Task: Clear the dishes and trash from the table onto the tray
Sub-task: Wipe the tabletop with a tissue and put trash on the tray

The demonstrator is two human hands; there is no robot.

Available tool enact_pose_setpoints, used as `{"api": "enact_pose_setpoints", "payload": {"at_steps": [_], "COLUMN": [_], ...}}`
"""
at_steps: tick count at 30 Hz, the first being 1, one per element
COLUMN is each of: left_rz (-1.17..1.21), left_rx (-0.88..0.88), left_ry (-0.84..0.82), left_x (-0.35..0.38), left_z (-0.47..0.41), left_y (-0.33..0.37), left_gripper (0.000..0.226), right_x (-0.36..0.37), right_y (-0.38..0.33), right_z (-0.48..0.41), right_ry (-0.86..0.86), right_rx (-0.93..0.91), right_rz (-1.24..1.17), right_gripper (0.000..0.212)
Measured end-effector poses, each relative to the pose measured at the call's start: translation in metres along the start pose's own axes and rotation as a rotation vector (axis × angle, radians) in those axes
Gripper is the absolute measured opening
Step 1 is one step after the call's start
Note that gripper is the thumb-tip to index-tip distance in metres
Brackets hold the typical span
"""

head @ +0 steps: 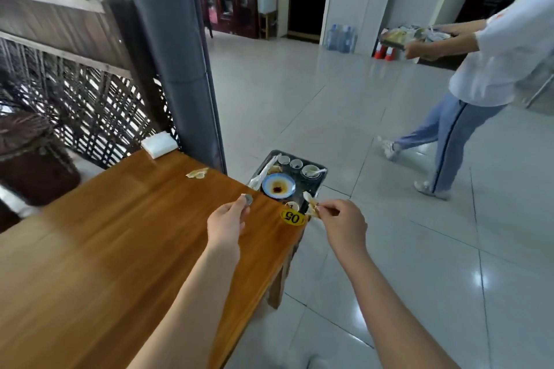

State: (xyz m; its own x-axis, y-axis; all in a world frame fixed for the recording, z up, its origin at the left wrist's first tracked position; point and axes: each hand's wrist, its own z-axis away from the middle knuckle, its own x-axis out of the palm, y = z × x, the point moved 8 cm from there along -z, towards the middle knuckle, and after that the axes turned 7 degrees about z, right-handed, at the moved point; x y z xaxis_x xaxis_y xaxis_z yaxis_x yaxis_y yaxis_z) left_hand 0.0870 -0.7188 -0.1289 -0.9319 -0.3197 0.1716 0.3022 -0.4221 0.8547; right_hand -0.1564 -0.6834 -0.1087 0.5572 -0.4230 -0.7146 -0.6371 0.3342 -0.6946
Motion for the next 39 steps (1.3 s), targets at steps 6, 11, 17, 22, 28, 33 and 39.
{"api": "enact_pose_setpoints", "payload": {"at_steps": [6,11,17,22,28,33,39], "left_rz": [0.062,0.075,0.124,0.12,0.041,-0.064,-0.24], "left_rx": [-0.03,-0.018,0.0,0.017,-0.029,-0.108,-0.111], "left_ry": [0.104,0.188,0.33,0.397,0.469,0.469,0.433], "left_x": [0.059,0.075,0.054,0.028,-0.007,-0.033,-0.04], "left_z": [-0.045,-0.069,-0.108,-0.159,-0.23,-0.284,-0.327], "left_y": [0.003,0.009,0.012,0.016,0.02,0.018,0.022], "left_gripper": [0.018,0.015,0.011,0.014,0.023,0.023,0.021], "right_x": [0.004,0.019,0.074,0.136,0.208,0.256,0.296], "right_y": [0.002,-0.004,-0.024,-0.062,-0.101,-0.121,-0.123], "right_z": [-0.097,-0.155,-0.185,-0.2,-0.222,-0.235,-0.243], "right_ry": [-0.098,-0.16,-0.289,-0.401,-0.507,-0.561,-0.619], "right_rx": [-0.095,-0.141,-0.179,-0.265,-0.316,-0.31,-0.309], "right_rz": [0.047,0.026,0.029,0.036,0.116,0.118,0.157], "right_gripper": [0.012,0.013,0.012,0.014,0.016,0.014,0.009]}}
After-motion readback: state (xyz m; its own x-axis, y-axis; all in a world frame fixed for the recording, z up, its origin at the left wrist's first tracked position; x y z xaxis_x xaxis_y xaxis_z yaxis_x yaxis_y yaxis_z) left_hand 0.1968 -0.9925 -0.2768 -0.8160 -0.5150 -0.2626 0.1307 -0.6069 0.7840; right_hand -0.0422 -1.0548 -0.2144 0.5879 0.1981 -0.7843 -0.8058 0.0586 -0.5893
